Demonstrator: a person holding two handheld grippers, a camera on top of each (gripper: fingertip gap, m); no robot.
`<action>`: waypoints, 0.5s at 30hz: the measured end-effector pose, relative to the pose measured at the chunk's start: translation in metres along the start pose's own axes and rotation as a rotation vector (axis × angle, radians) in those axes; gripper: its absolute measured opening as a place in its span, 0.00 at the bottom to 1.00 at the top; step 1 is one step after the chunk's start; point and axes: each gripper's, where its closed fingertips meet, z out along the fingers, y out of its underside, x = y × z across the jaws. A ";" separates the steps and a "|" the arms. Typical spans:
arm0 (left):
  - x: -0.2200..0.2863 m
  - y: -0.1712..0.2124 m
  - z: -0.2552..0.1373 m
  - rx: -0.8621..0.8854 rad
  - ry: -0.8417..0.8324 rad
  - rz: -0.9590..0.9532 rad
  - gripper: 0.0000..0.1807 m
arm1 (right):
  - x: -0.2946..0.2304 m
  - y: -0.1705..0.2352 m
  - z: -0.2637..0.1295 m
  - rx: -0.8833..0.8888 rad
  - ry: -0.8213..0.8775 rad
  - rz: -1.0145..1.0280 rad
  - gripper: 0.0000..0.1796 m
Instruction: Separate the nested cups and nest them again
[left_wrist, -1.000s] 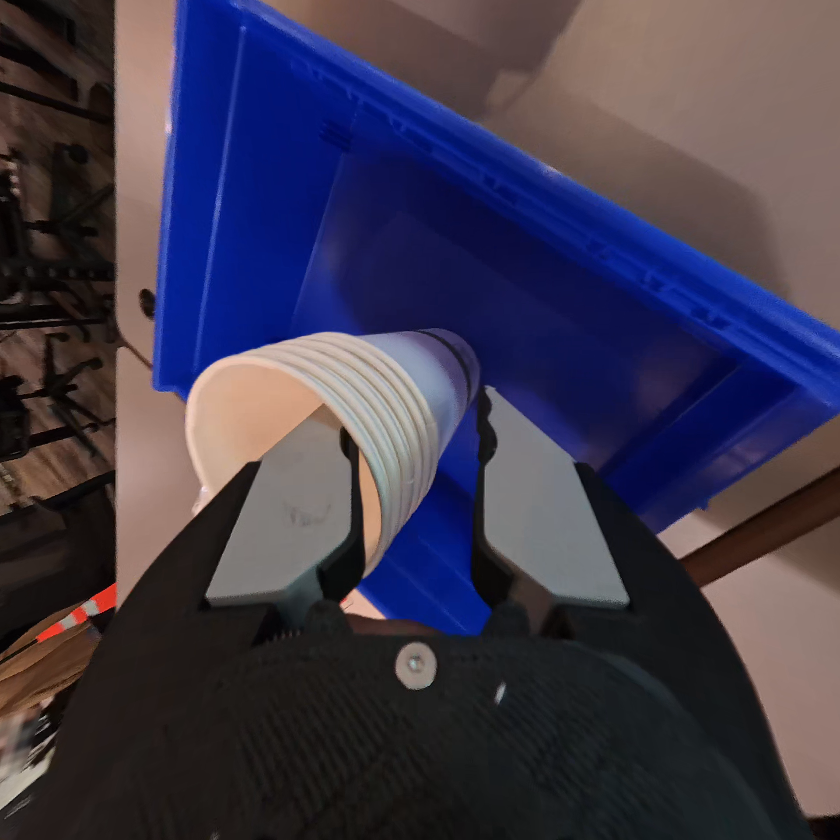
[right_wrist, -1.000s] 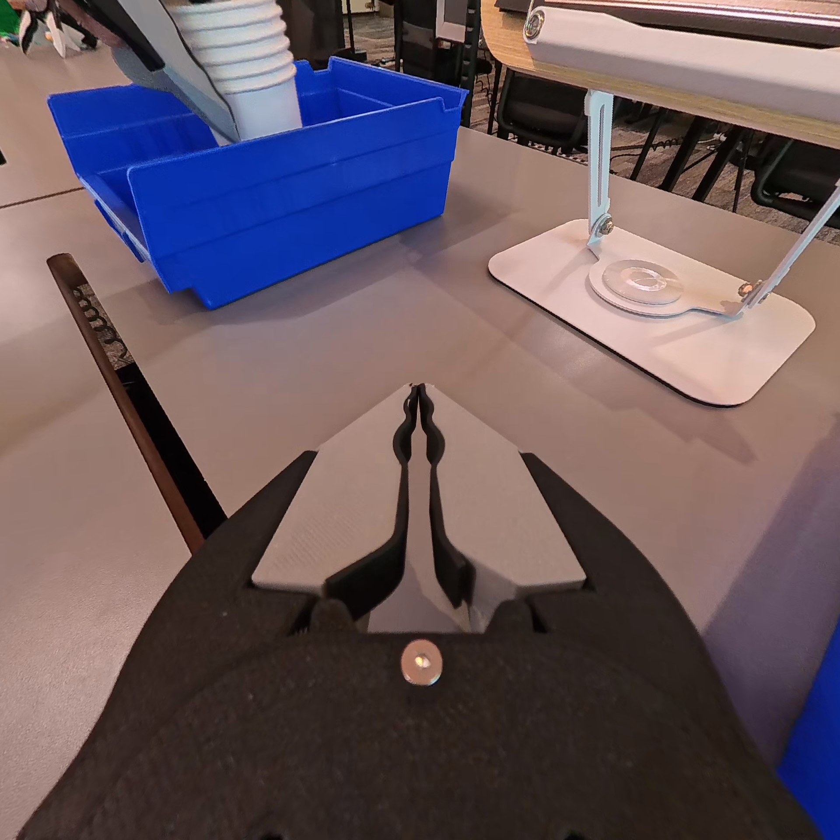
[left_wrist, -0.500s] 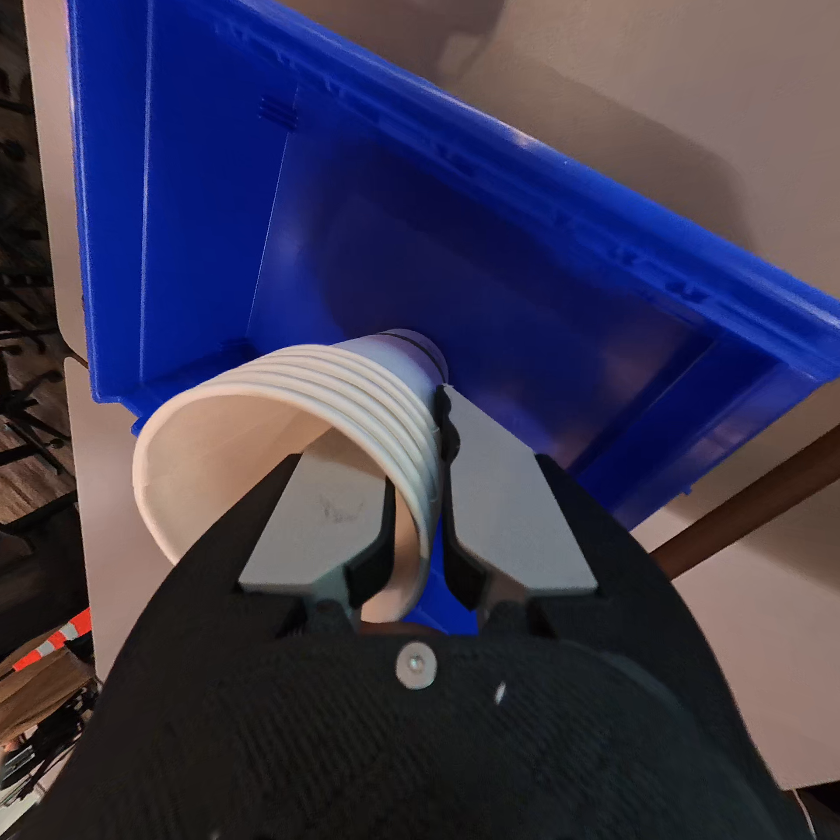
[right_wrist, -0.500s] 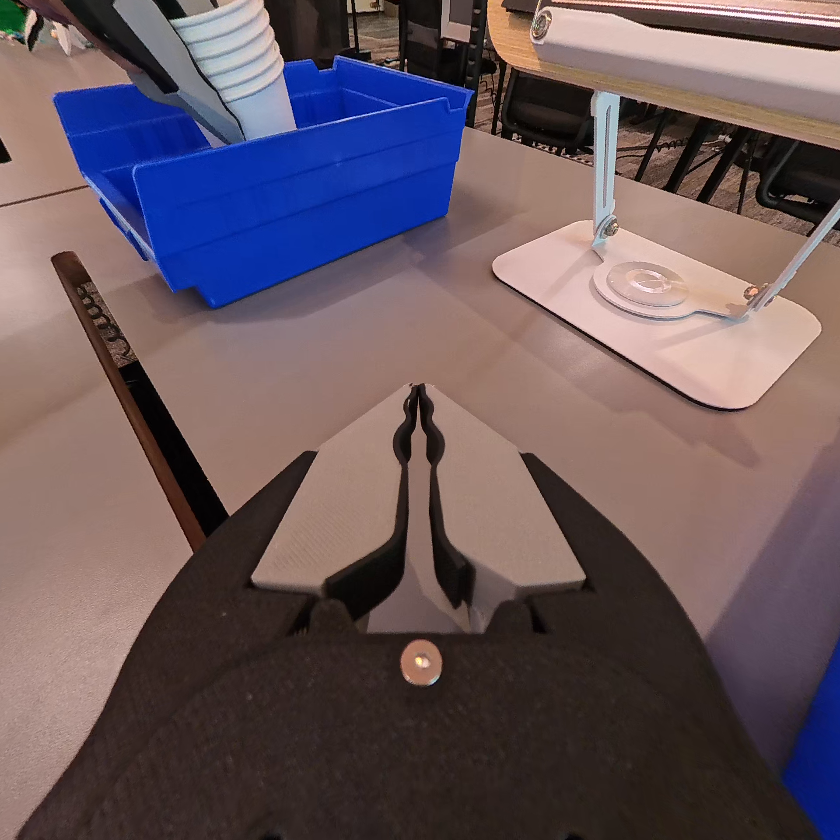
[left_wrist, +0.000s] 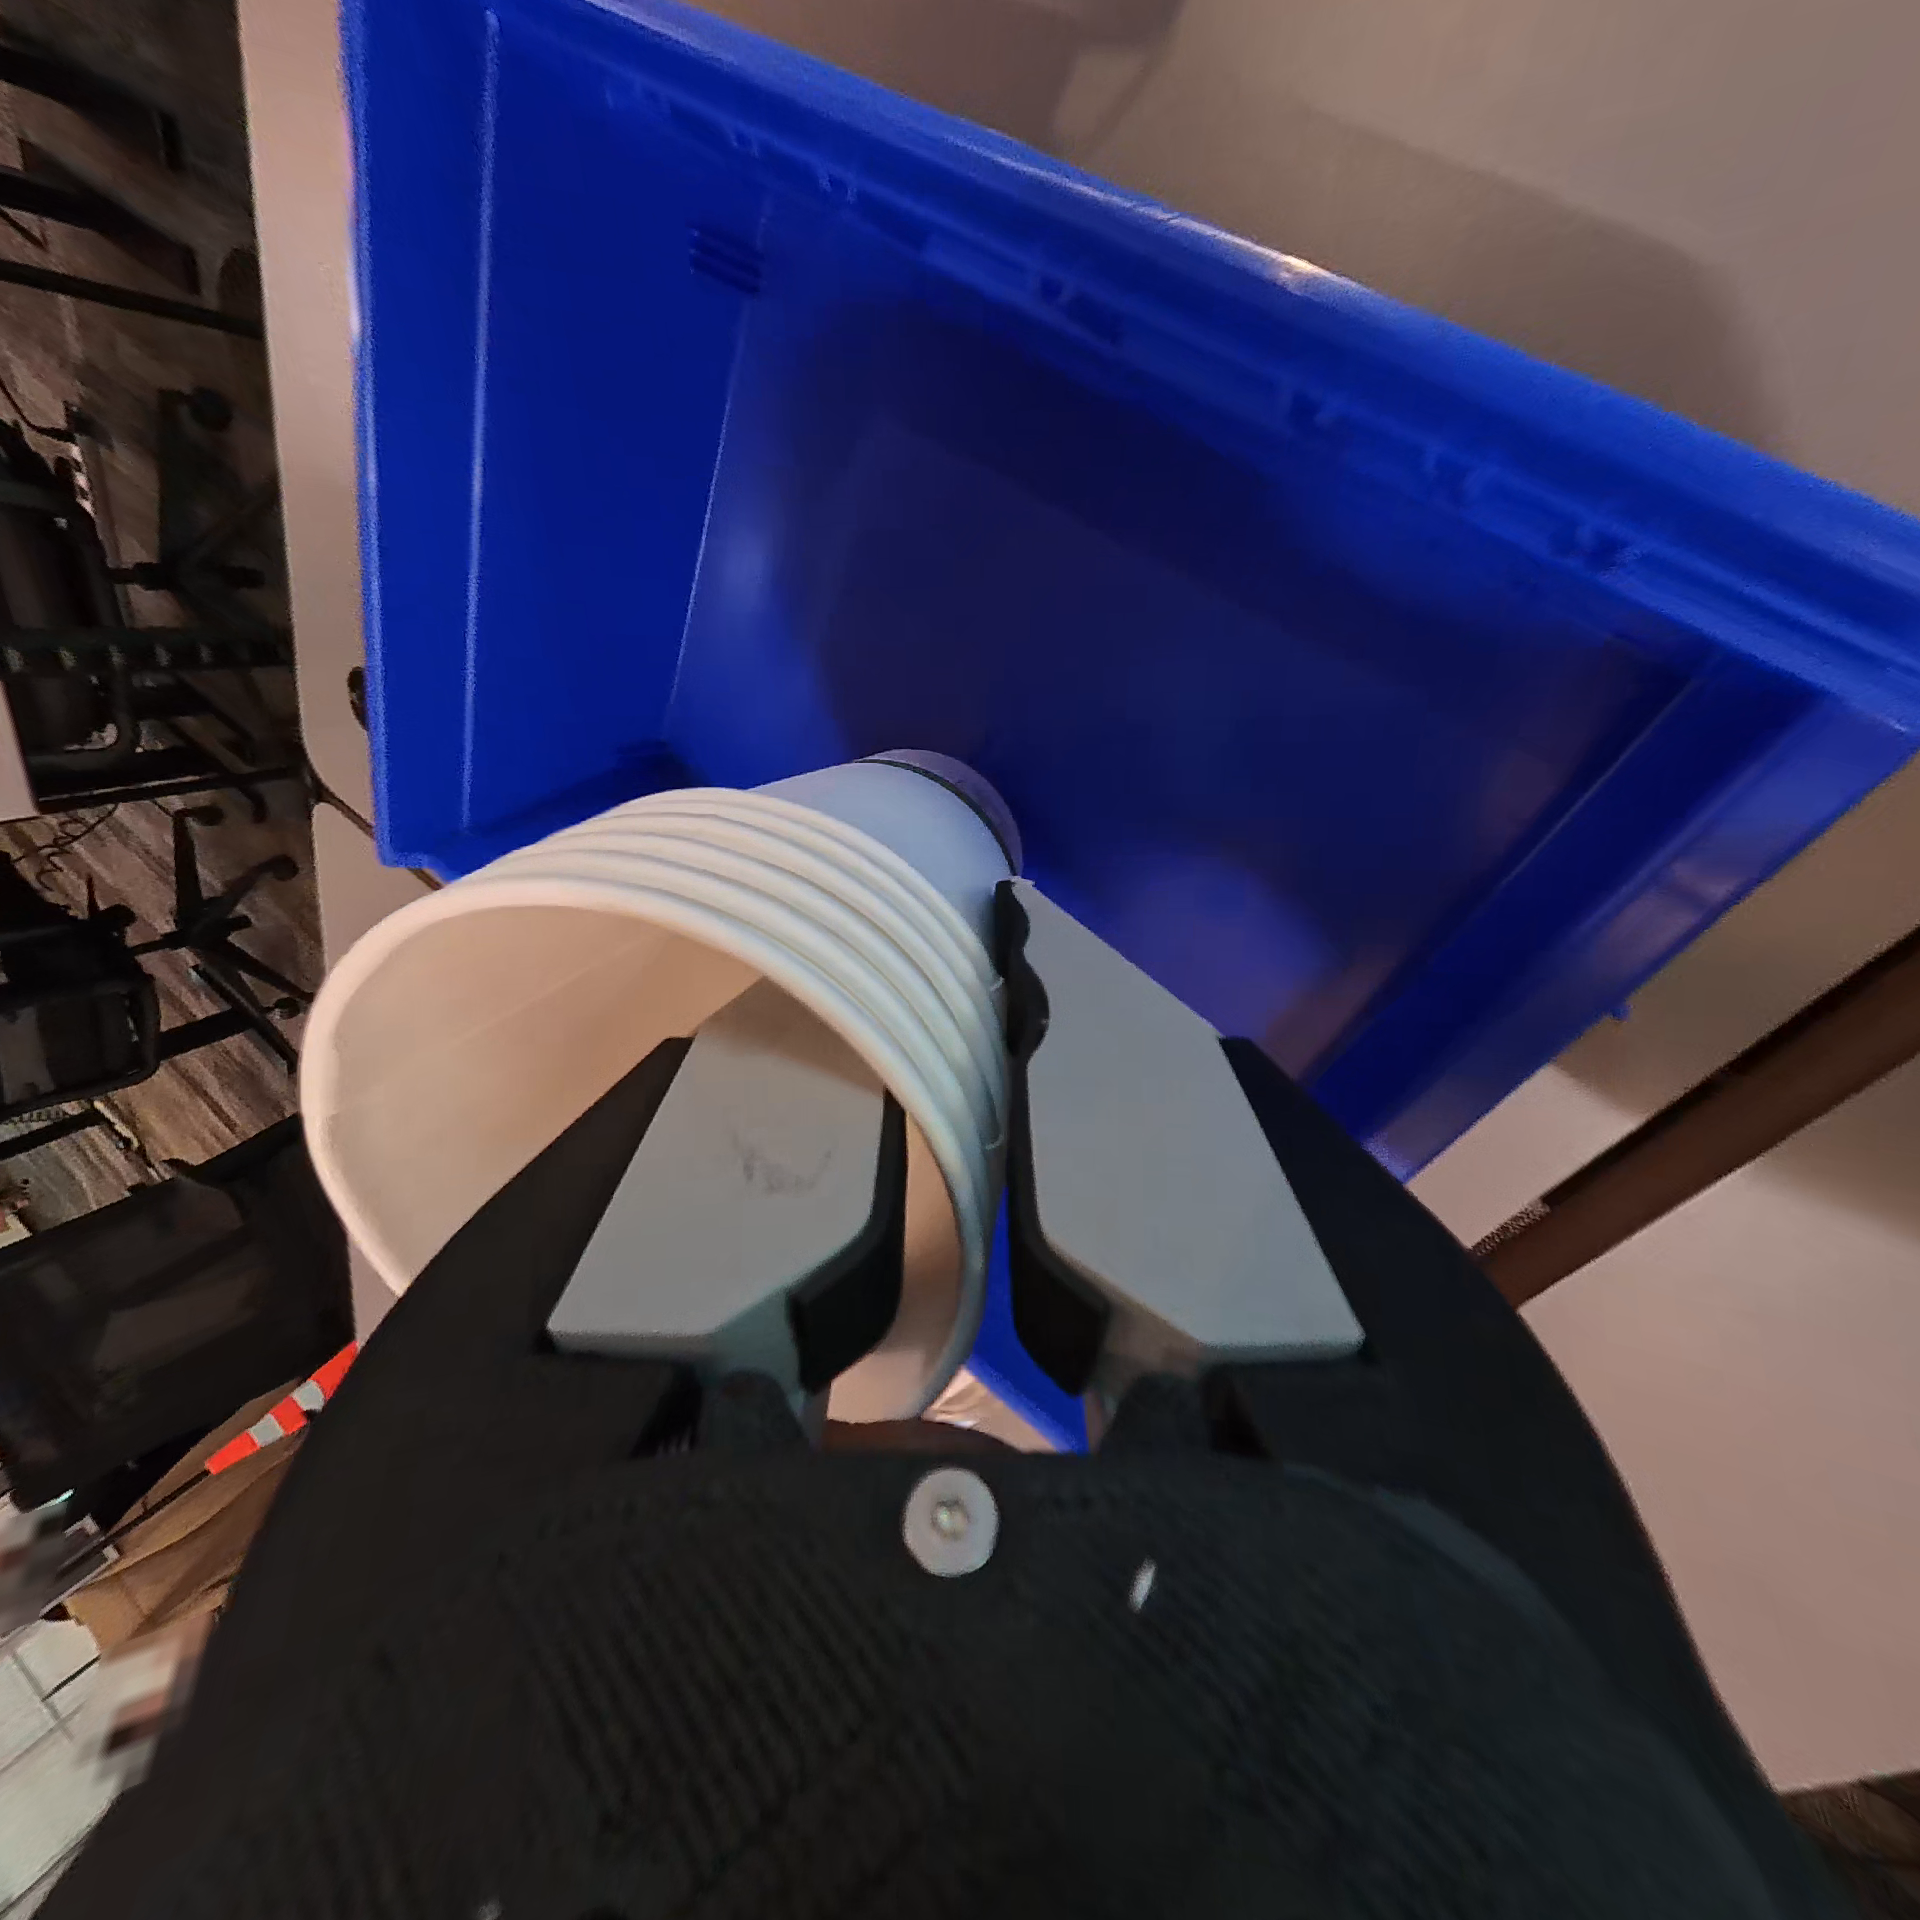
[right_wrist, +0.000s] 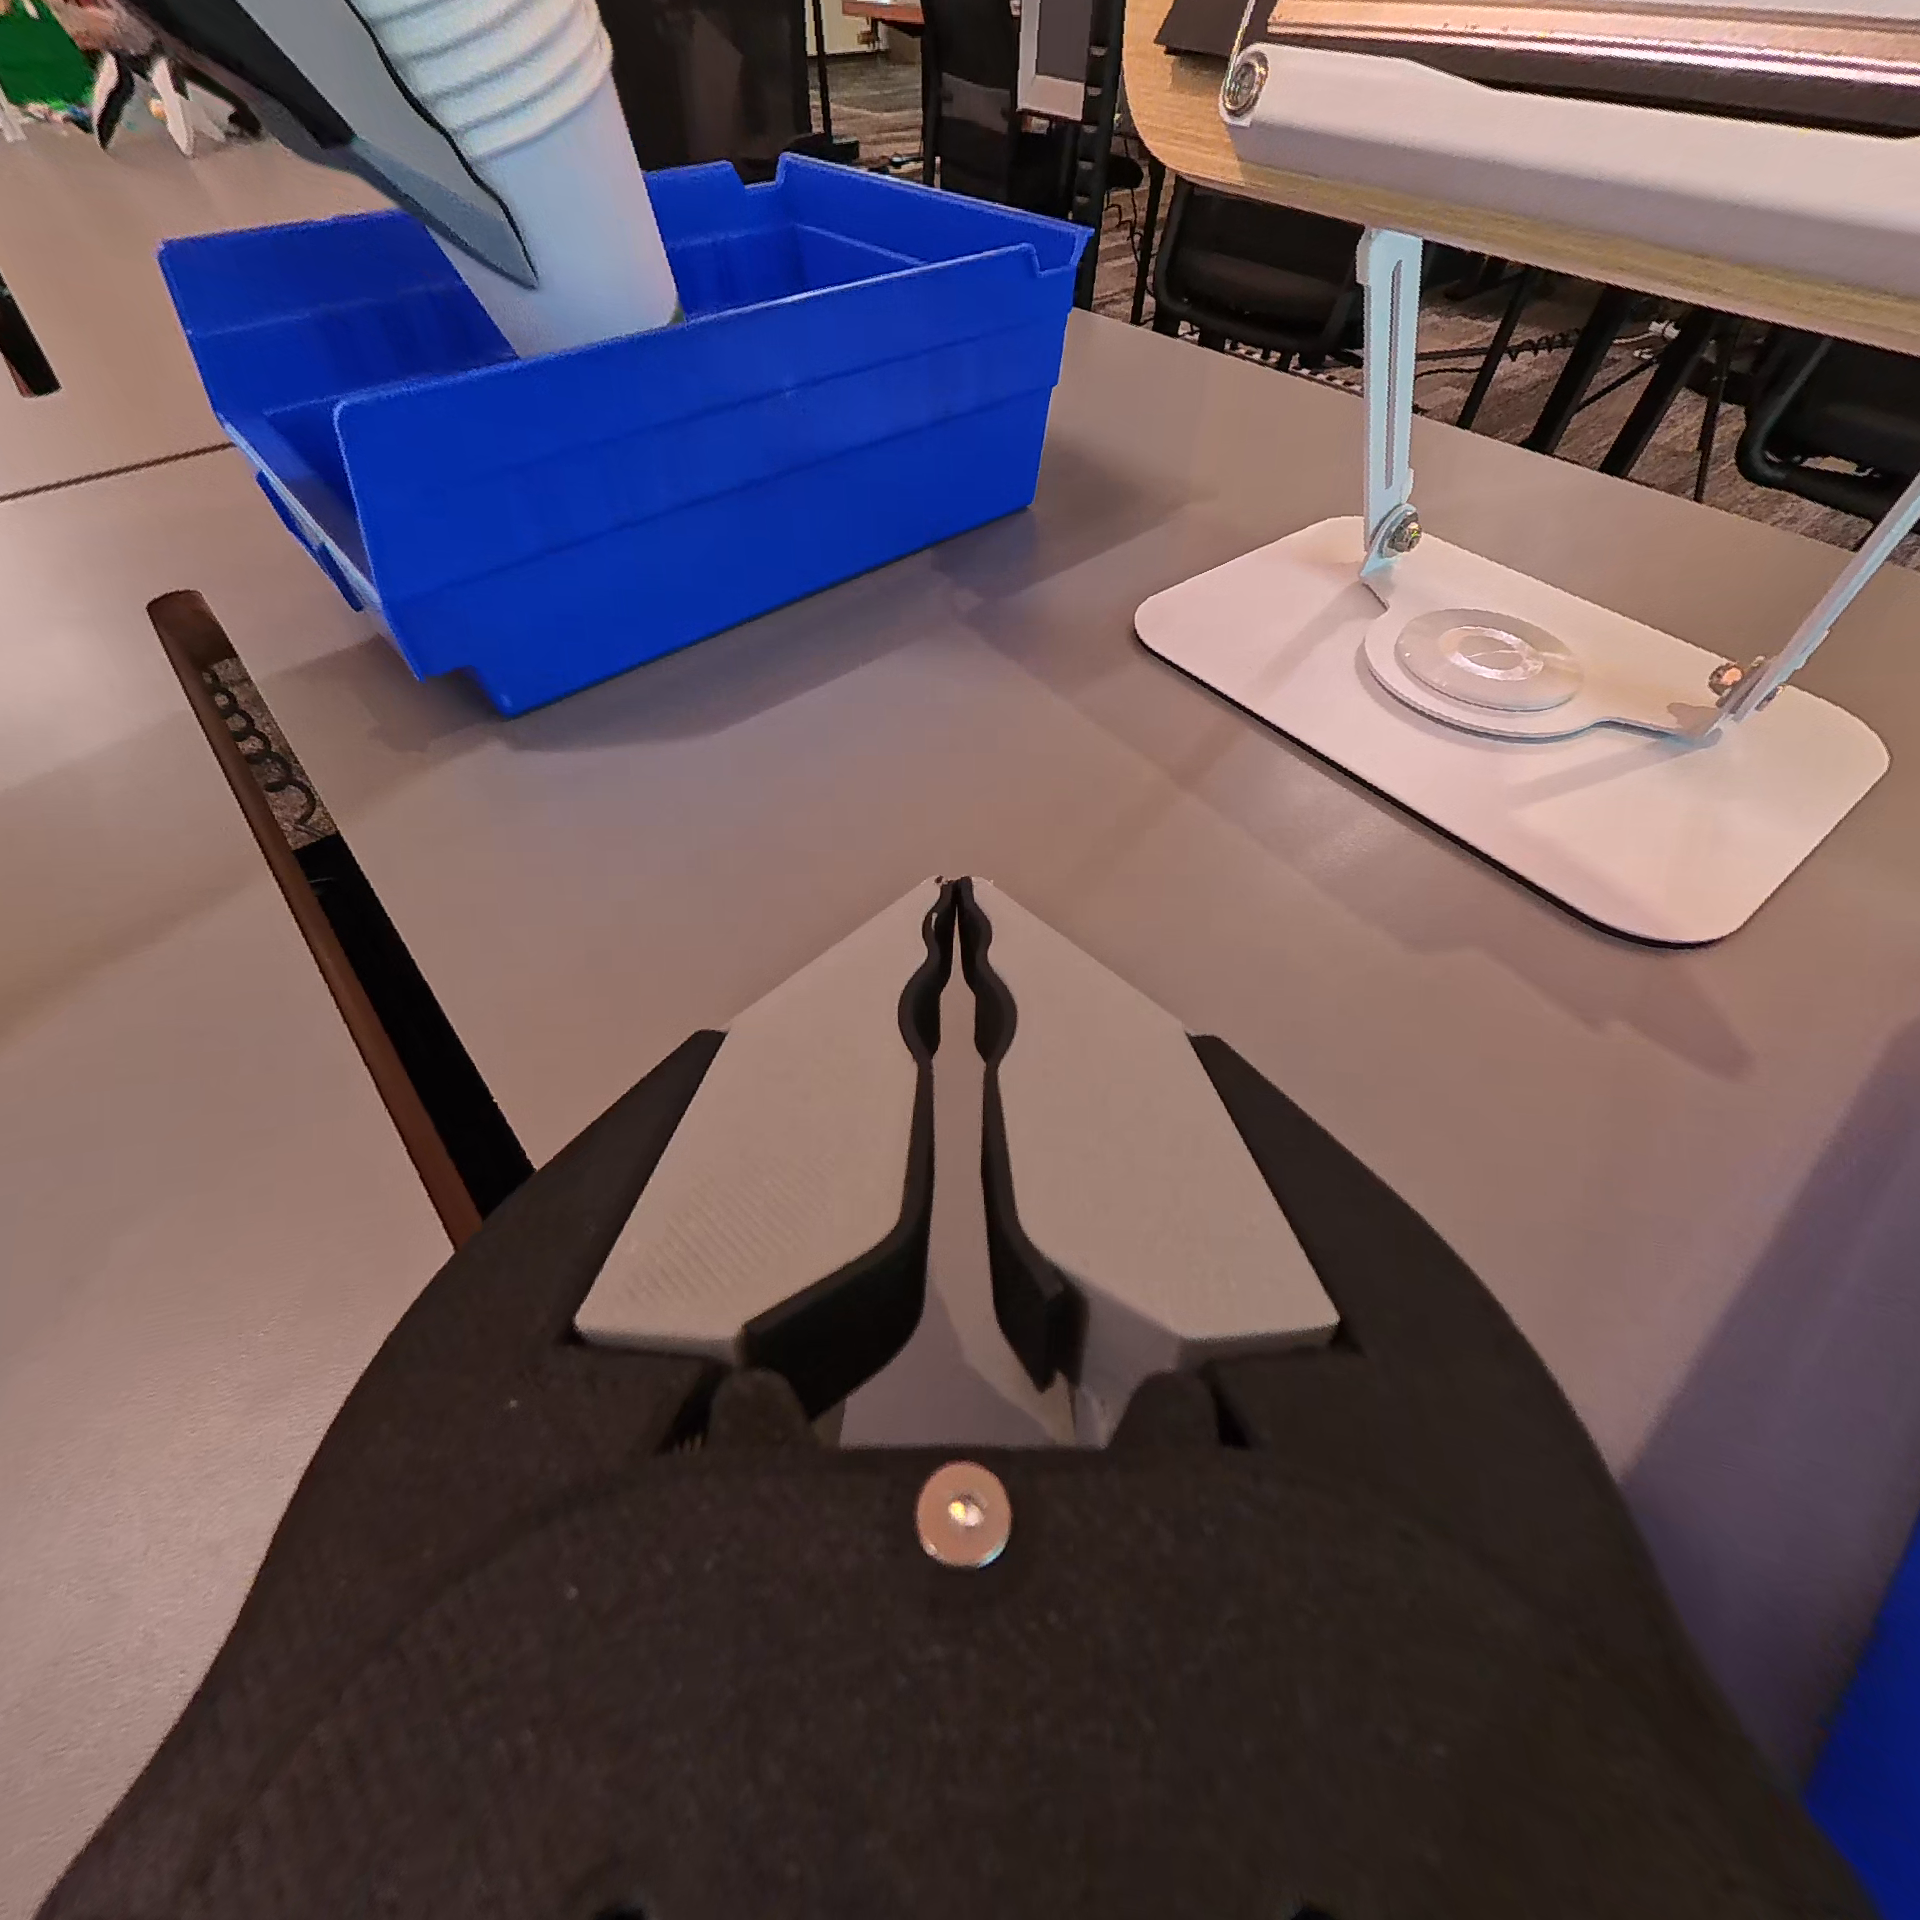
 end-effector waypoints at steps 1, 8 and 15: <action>-0.002 0.000 -0.005 0.001 -0.007 0.003 0.06 | 0.000 0.000 0.000 0.002 0.000 0.000 0.00; -0.014 -0.007 -0.051 0.037 -0.056 0.023 0.06 | 0.000 -0.003 -0.002 0.014 0.001 0.006 0.00; -0.009 -0.037 -0.093 0.107 -0.058 0.088 0.06 | 0.001 -0.006 -0.005 0.028 0.004 0.010 0.00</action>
